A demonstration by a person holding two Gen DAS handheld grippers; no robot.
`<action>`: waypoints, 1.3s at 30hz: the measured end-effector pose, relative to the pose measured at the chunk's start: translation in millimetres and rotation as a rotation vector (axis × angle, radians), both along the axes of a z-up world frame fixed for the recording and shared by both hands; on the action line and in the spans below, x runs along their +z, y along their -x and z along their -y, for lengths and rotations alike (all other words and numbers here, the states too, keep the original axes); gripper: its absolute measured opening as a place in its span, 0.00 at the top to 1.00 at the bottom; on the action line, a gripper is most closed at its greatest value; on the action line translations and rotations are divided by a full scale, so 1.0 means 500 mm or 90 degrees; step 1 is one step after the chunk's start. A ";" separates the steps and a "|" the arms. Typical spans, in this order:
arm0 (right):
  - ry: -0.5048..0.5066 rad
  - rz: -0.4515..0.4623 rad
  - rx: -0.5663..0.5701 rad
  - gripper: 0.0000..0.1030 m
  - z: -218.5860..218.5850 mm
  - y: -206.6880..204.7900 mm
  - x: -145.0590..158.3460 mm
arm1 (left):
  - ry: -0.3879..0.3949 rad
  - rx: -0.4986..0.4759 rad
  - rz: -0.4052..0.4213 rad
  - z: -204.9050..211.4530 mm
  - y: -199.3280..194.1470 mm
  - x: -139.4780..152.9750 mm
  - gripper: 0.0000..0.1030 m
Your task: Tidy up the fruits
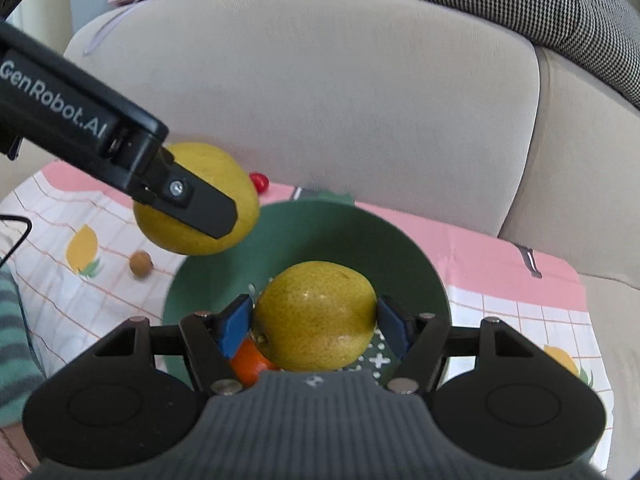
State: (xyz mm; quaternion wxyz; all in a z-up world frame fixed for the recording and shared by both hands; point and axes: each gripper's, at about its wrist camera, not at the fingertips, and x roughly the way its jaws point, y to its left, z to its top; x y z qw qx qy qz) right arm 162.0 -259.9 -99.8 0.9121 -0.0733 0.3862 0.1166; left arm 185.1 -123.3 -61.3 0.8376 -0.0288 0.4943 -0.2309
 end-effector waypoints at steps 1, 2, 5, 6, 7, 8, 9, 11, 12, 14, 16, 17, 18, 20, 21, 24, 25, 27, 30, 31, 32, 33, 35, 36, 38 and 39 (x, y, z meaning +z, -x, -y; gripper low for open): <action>0.022 0.021 -0.043 0.36 0.002 -0.003 -0.004 | -0.004 -0.005 -0.003 0.004 0.000 -0.005 0.28; 0.024 0.019 -0.041 0.36 0.004 -0.007 -0.009 | -0.009 -0.009 -0.007 0.009 -0.001 -0.009 0.28; 0.035 0.015 -0.033 0.36 0.003 -0.018 -0.024 | -0.029 -0.012 -0.018 0.023 -0.008 -0.027 0.28; 0.040 0.014 -0.031 0.36 0.001 -0.020 -0.029 | -0.041 -0.012 -0.022 0.029 -0.012 -0.034 0.28; 0.047 0.013 -0.028 0.36 -0.002 -0.022 -0.030 | -0.049 -0.014 -0.025 0.032 -0.014 -0.040 0.28; 0.055 0.012 -0.025 0.36 -0.005 -0.025 -0.036 | -0.057 -0.018 -0.028 0.037 -0.017 -0.045 0.28; 0.061 0.010 -0.022 0.36 -0.008 -0.028 -0.042 | -0.064 -0.023 -0.031 0.041 -0.020 -0.050 0.28; 0.069 0.006 -0.017 0.36 -0.012 -0.033 -0.052 | -0.079 -0.035 -0.033 0.051 -0.024 -0.059 0.28; 0.075 0.005 -0.015 0.36 -0.015 -0.036 -0.057 | -0.087 -0.041 -0.034 0.055 -0.026 -0.063 0.28; 0.090 0.005 -0.008 0.36 -0.024 -0.039 -0.065 | -0.103 -0.051 -0.038 0.064 -0.030 -0.073 0.28; 0.106 0.005 0.003 0.36 -0.033 -0.041 -0.073 | -0.116 -0.058 -0.043 0.070 -0.034 -0.082 0.28; 0.111 0.004 0.007 0.36 -0.039 -0.045 -0.075 | -0.121 -0.060 -0.045 0.072 -0.037 -0.087 0.28; 0.114 0.002 0.012 0.36 -0.042 -0.048 -0.079 | -0.125 -0.063 -0.047 0.073 -0.039 -0.090 0.28; 0.118 -0.004 0.020 0.36 -0.045 -0.046 -0.086 | -0.131 -0.067 -0.053 0.075 -0.045 -0.098 0.28; 0.121 -0.006 0.022 0.36 -0.054 -0.029 -0.090 | -0.133 -0.068 -0.056 0.075 -0.047 -0.102 0.28; 0.125 -0.012 0.028 0.36 -0.059 -0.036 -0.100 | -0.141 -0.071 -0.065 0.078 -0.056 -0.114 0.28; 0.125 -0.014 0.028 0.36 -0.055 -0.037 -0.098 | -0.143 -0.072 -0.069 0.079 -0.058 -0.118 0.28; 0.123 -0.017 0.026 0.36 -0.055 -0.041 -0.101 | -0.147 -0.076 -0.073 0.081 -0.062 -0.124 0.28; 0.122 -0.014 0.031 0.36 -0.053 -0.041 -0.099 | -0.153 -0.083 -0.076 0.089 -0.067 -0.130 0.28; 0.123 -0.013 0.034 0.36 -0.055 -0.040 -0.099 | -0.159 -0.088 -0.073 0.094 -0.068 -0.130 0.28; 0.125 -0.012 0.037 0.36 -0.055 -0.039 -0.100 | -0.165 -0.093 -0.070 0.098 -0.069 -0.130 0.28; 0.128 -0.009 0.040 0.36 -0.056 -0.036 -0.100 | -0.170 -0.096 -0.068 0.101 -0.070 -0.131 0.28; 0.139 -0.003 0.048 0.36 -0.060 -0.028 -0.100 | -0.179 -0.101 -0.071 0.105 -0.073 -0.133 0.28; 0.143 0.000 0.051 0.36 -0.062 -0.024 -0.099 | -0.182 -0.103 -0.072 0.106 -0.074 -0.135 0.28; 0.152 0.004 0.056 0.36 -0.069 -0.017 -0.098 | -0.189 -0.107 -0.073 0.109 -0.074 -0.138 0.28; 0.152 0.004 0.055 0.36 -0.070 -0.015 -0.098 | -0.191 -0.109 -0.073 0.109 -0.073 -0.139 0.28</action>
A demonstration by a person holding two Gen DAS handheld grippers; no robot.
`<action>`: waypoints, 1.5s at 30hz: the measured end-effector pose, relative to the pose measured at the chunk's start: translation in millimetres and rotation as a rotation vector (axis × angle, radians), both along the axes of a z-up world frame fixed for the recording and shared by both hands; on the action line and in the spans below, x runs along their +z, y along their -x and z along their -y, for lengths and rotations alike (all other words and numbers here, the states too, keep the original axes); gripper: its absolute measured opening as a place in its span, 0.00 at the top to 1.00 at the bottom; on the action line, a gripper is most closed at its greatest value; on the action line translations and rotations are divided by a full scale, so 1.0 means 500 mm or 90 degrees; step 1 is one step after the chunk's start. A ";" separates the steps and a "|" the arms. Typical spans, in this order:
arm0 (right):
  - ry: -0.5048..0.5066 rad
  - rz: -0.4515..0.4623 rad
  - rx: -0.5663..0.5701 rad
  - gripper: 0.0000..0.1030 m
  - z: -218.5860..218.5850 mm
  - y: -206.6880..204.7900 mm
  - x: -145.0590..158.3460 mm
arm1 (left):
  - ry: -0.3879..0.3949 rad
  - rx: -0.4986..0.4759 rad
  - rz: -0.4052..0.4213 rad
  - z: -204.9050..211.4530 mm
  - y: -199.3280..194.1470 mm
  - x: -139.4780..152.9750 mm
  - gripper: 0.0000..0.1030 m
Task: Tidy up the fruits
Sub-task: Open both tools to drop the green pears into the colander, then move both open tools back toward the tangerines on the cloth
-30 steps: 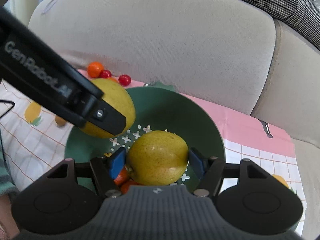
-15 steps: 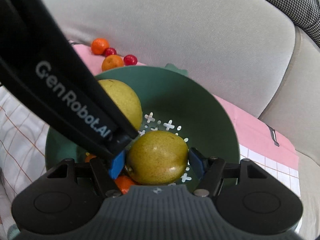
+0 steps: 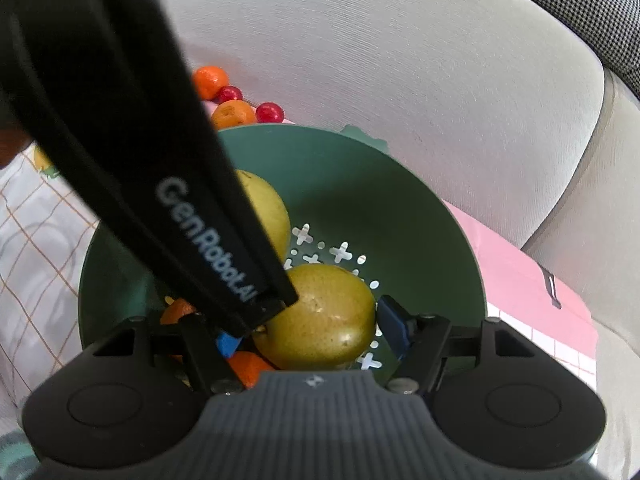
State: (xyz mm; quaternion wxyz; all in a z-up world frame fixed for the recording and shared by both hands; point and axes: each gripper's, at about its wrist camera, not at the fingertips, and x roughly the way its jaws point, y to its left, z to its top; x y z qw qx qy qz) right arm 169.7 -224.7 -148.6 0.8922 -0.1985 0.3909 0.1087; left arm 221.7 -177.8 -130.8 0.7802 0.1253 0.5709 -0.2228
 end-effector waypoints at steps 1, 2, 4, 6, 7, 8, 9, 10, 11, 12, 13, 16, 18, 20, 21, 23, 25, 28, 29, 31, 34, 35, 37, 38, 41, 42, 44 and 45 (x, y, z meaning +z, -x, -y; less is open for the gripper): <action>0.001 -0.001 -0.001 0.36 -0.002 0.001 0.001 | -0.003 -0.003 -0.001 0.002 0.000 -0.001 0.28; 0.002 -0.001 -0.002 0.37 -0.005 0.002 0.005 | -0.005 -0.005 -0.006 0.004 -0.002 -0.003 0.28; 0.012 -0.007 -0.001 0.36 -0.009 0.004 0.005 | -0.012 -0.007 -0.014 0.007 -0.003 -0.009 0.28; 0.020 -0.009 -0.002 0.36 -0.012 0.009 0.005 | -0.014 -0.008 -0.015 0.007 -0.004 -0.011 0.28; 0.019 -0.010 -0.004 0.36 -0.011 0.011 0.007 | -0.014 -0.008 -0.015 0.008 -0.004 -0.012 0.28; 0.017 -0.011 -0.006 0.36 -0.011 0.012 0.009 | -0.014 -0.007 -0.016 0.008 -0.005 -0.013 0.28; 0.014 -0.013 -0.010 0.36 -0.010 0.013 0.011 | -0.012 -0.004 -0.017 0.008 -0.006 -0.013 0.28; 0.011 -0.015 -0.014 0.36 -0.008 0.013 0.012 | -0.011 -0.001 -0.019 0.008 -0.006 -0.013 0.28; 0.008 -0.018 -0.019 0.35 -0.006 0.013 0.013 | -0.009 0.002 -0.021 0.007 -0.007 -0.013 0.27; 0.005 -0.021 -0.024 0.35 -0.005 0.013 0.014 | -0.008 0.004 -0.022 0.007 -0.007 -0.012 0.27; 0.002 -0.025 -0.031 0.33 -0.003 0.012 0.014 | -0.007 0.006 -0.024 0.006 -0.006 -0.011 0.27; -0.010 -0.032 -0.052 0.29 0.002 0.011 0.016 | -0.006 0.007 -0.025 0.007 0.000 -0.007 0.27; -0.021 -0.036 -0.061 0.29 0.004 0.012 0.021 | -0.003 0.009 -0.026 0.005 0.004 -0.005 0.26; -0.025 -0.037 -0.066 0.29 0.002 0.015 0.027 | 0.005 0.021 -0.021 -0.001 0.006 0.001 0.24; -0.025 -0.035 -0.068 0.28 0.000 0.016 0.030 | 0.015 0.025 -0.014 -0.005 0.007 0.010 0.24; -0.023 -0.030 -0.072 0.26 0.000 0.014 0.035 | 0.031 0.026 -0.003 -0.008 0.007 0.027 0.22; -0.026 -0.026 -0.074 0.26 -0.005 0.017 0.043 | 0.037 0.025 0.007 -0.009 0.008 0.042 0.22; -0.026 -0.020 -0.075 0.26 -0.012 0.022 0.056 | 0.048 0.028 0.023 -0.015 0.015 0.063 0.22; -0.024 -0.016 -0.076 0.26 -0.010 0.024 0.058 | 0.053 0.031 0.026 -0.018 0.018 0.068 0.22; -0.019 -0.009 -0.077 0.23 -0.009 0.031 0.066 | 0.065 0.038 0.033 -0.028 0.025 0.080 0.22; -0.019 0.001 -0.080 0.21 -0.014 0.046 0.069 | 0.077 0.044 0.046 -0.045 0.037 0.098 0.22; -0.020 0.003 -0.083 0.21 -0.017 0.051 0.075 | 0.080 0.046 0.052 -0.052 0.042 0.105 0.22; -0.026 0.007 -0.095 0.21 -0.021 0.059 0.082 | 0.089 0.057 0.067 -0.068 0.051 0.121 0.22; -0.031 0.008 -0.102 0.21 -0.021 0.061 0.085 | 0.096 0.064 0.073 -0.078 0.054 0.129 0.22; -0.058 0.011 -0.132 0.21 -0.026 0.069 0.088 | 0.118 0.087 0.091 -0.109 0.064 0.153 0.22; -0.072 0.012 -0.144 0.21 -0.027 0.073 0.092 | 0.125 0.097 0.098 -0.122 0.067 0.161 0.22; -0.095 0.015 -0.161 0.21 -0.029 0.078 0.094 | 0.136 0.117 0.111 -0.145 0.071 0.174 0.22; -0.106 0.017 -0.168 0.21 -0.032 0.081 0.099 | 0.141 0.125 0.116 -0.156 0.072 0.178 0.22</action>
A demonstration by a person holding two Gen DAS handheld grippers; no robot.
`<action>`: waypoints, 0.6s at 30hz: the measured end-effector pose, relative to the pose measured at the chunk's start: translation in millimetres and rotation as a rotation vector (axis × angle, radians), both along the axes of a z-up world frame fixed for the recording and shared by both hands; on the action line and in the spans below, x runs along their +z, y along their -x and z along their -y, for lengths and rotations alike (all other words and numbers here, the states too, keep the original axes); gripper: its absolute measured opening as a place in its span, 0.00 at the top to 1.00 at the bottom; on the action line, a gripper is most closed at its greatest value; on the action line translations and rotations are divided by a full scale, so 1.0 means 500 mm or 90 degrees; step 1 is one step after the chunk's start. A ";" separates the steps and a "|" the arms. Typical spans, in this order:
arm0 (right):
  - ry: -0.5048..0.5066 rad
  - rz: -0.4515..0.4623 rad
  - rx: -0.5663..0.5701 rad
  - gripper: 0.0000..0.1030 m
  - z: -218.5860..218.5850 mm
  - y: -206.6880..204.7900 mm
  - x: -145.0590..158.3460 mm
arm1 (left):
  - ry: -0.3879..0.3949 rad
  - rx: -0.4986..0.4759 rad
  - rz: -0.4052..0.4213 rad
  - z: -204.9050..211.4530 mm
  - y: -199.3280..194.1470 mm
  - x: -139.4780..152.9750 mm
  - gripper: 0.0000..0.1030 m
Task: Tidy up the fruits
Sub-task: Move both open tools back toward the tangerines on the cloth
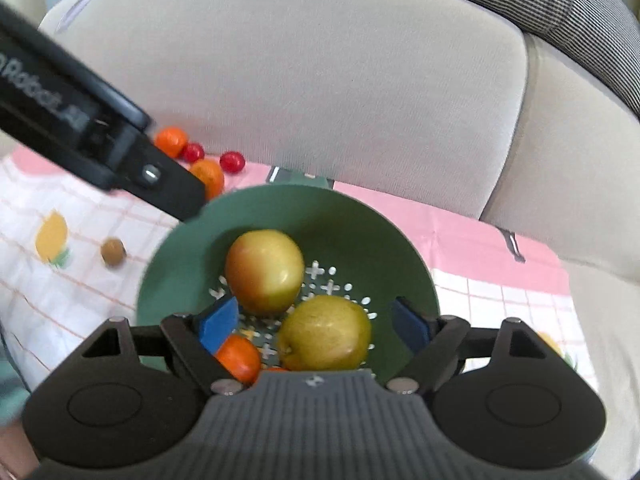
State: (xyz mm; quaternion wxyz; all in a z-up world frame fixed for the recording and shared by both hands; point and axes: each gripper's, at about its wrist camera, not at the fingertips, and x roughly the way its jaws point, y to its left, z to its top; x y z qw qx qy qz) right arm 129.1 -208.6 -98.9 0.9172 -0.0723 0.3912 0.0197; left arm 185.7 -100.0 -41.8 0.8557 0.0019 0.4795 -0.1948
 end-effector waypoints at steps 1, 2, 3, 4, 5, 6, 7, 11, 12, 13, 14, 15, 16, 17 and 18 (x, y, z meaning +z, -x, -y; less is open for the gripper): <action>-0.006 0.004 -0.004 0.21 -0.004 0.003 0.004 | 0.007 0.010 0.004 -0.013 0.003 0.006 0.21; -0.011 0.010 -0.008 0.21 -0.010 0.007 0.010 | 0.013 0.018 0.006 -0.023 0.004 0.009 0.21; -0.016 0.016 -0.010 0.21 -0.015 0.010 0.016 | 0.021 0.026 0.006 -0.035 0.005 0.014 0.21; -0.024 0.024 -0.010 0.21 -0.024 0.009 0.027 | 0.029 0.035 0.006 -0.046 0.007 0.018 0.21; -0.034 0.029 -0.010 0.21 -0.028 0.009 0.033 | 0.033 0.041 0.008 -0.055 0.008 0.021 0.21; -0.049 0.034 -0.008 0.21 -0.035 0.012 0.035 | 0.035 0.048 0.013 -0.065 0.010 0.024 0.21; -0.061 0.035 -0.007 0.21 -0.041 0.012 0.035 | 0.036 0.055 0.017 -0.075 0.012 0.027 0.21; -0.107 0.038 0.002 0.20 -0.070 0.012 0.050 | 0.050 0.082 0.030 -0.116 0.018 0.031 0.21; -0.114 0.043 0.004 0.19 -0.079 0.012 0.053 | 0.055 0.091 0.034 -0.127 0.019 0.029 0.21; -0.119 0.049 0.003 0.19 -0.090 0.014 0.061 | 0.058 0.098 0.038 -0.136 0.021 0.027 0.21; -0.124 0.056 0.001 0.18 -0.097 0.016 0.063 | 0.059 0.107 0.042 -0.146 0.022 0.024 0.21; -0.129 0.062 -0.001 0.16 -0.106 0.016 0.066 | 0.059 0.115 0.044 -0.155 0.022 0.021 0.21; -0.133 0.066 -0.002 0.14 -0.112 0.013 0.065 | 0.061 0.123 0.045 -0.163 0.022 0.017 0.21; -0.136 0.069 -0.003 0.14 -0.120 0.011 0.066 | 0.063 0.131 0.045 -0.172 0.020 0.012 0.21; -0.137 0.069 -0.004 0.14 -0.126 0.006 0.066 | 0.065 0.137 0.043 -0.180 0.020 0.008 0.21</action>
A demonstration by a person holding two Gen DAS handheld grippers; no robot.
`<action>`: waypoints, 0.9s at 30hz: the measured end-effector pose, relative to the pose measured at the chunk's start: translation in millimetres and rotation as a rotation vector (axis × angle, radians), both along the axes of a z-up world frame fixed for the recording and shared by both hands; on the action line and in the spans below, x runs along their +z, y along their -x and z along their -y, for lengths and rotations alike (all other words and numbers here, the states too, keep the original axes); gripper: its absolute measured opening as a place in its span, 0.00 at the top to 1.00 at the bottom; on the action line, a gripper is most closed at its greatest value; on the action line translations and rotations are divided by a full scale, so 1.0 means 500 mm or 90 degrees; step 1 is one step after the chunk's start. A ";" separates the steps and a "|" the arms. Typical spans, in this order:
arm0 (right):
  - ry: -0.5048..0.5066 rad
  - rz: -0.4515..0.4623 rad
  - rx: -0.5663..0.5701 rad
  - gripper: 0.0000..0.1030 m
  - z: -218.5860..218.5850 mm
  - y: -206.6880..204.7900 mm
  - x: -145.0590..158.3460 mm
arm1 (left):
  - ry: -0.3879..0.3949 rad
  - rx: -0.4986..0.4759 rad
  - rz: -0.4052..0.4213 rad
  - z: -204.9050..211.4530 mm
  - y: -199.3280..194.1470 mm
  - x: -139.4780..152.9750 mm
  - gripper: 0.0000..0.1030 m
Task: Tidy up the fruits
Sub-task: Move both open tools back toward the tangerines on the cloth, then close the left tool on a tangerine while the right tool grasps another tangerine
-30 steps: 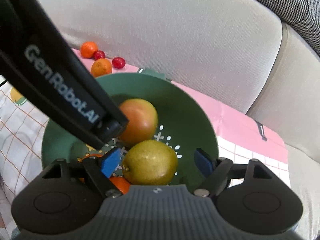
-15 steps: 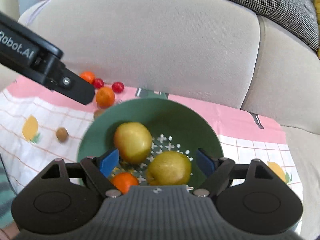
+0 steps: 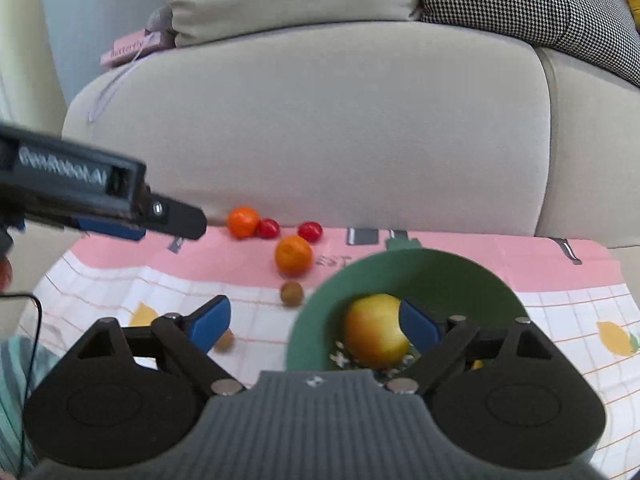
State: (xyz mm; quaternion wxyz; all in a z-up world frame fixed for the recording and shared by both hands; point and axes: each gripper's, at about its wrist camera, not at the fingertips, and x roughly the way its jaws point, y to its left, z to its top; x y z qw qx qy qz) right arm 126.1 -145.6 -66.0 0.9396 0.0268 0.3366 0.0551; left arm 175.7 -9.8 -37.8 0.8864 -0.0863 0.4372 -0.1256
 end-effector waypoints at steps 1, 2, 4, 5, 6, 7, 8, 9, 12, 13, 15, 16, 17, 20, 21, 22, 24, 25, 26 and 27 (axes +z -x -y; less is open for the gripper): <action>-0.001 0.000 0.001 0.14 -0.008 -0.004 0.000 | 0.003 0.007 -0.003 -0.009 -0.003 -0.006 0.21; -0.001 0.003 0.000 0.14 -0.014 -0.005 0.002 | 0.005 0.012 -0.005 -0.017 -0.004 -0.010 0.21; 0.000 0.016 -0.003 0.14 -0.029 -0.009 0.005 | 0.010 0.024 -0.008 -0.032 -0.008 -0.019 0.21; 0.004 0.019 -0.002 0.14 -0.035 -0.013 0.005 | 0.011 0.029 -0.009 -0.038 -0.009 -0.023 0.21; 0.010 0.021 -0.004 0.14 -0.043 -0.019 0.004 | 0.013 0.034 -0.010 -0.044 -0.013 -0.029 0.21; 0.014 0.022 -0.006 0.14 -0.048 -0.025 0.003 | 0.015 0.039 -0.011 -0.051 -0.017 -0.034 0.21; 0.017 0.020 -0.006 0.14 -0.052 -0.031 0.001 | 0.017 0.045 -0.011 -0.058 -0.020 -0.040 0.21; 0.017 0.017 -0.005 0.14 -0.055 -0.038 -0.001 | 0.019 0.047 -0.012 -0.061 -0.023 -0.044 0.21; 0.021 0.006 -0.003 0.14 -0.062 -0.060 -0.010 | 0.027 0.054 -0.017 -0.074 -0.034 -0.059 0.21; 0.024 0.001 0.000 0.14 -0.066 -0.069 -0.015 | 0.029 0.056 -0.020 -0.077 -0.039 -0.064 0.22; 0.027 -0.009 0.009 0.14 -0.072 -0.085 -0.025 | 0.032 0.058 -0.025 -0.081 -0.049 -0.076 0.22; 0.029 -0.014 0.013 0.14 -0.075 -0.093 -0.031 | 0.034 0.059 -0.028 -0.084 -0.054 -0.083 0.22; 0.034 -0.017 0.019 0.14 -0.078 -0.102 -0.036 | 0.036 0.059 -0.029 -0.085 -0.058 -0.089 0.22; 0.052 -0.020 0.033 0.15 -0.085 -0.125 -0.050 | 0.044 0.062 -0.035 -0.092 -0.072 -0.107 0.24; 0.057 -0.020 0.037 0.15 -0.086 -0.131 -0.053 | 0.046 0.063 -0.036 -0.095 -0.079 -0.114 0.24; 0.063 -0.019 0.043 0.16 -0.087 -0.141 -0.057 | 0.047 0.064 -0.039 -0.096 -0.084 -0.120 0.24; 0.074 -0.018 0.052 0.18 -0.090 -0.158 -0.064 | 0.049 0.066 -0.043 -0.100 -0.097 -0.131 0.25; 0.079 -0.018 0.057 0.20 -0.090 -0.169 -0.068 | 0.050 0.067 -0.046 -0.102 -0.103 -0.137 0.25; 0.082 -0.019 0.059 0.21 -0.090 -0.178 -0.070 | 0.052 0.069 -0.048 -0.105 -0.112 -0.144 0.25; 0.084 -0.019 0.061 0.22 -0.091 -0.190 -0.074 | 0.053 0.071 -0.050 -0.106 -0.117 -0.148 0.25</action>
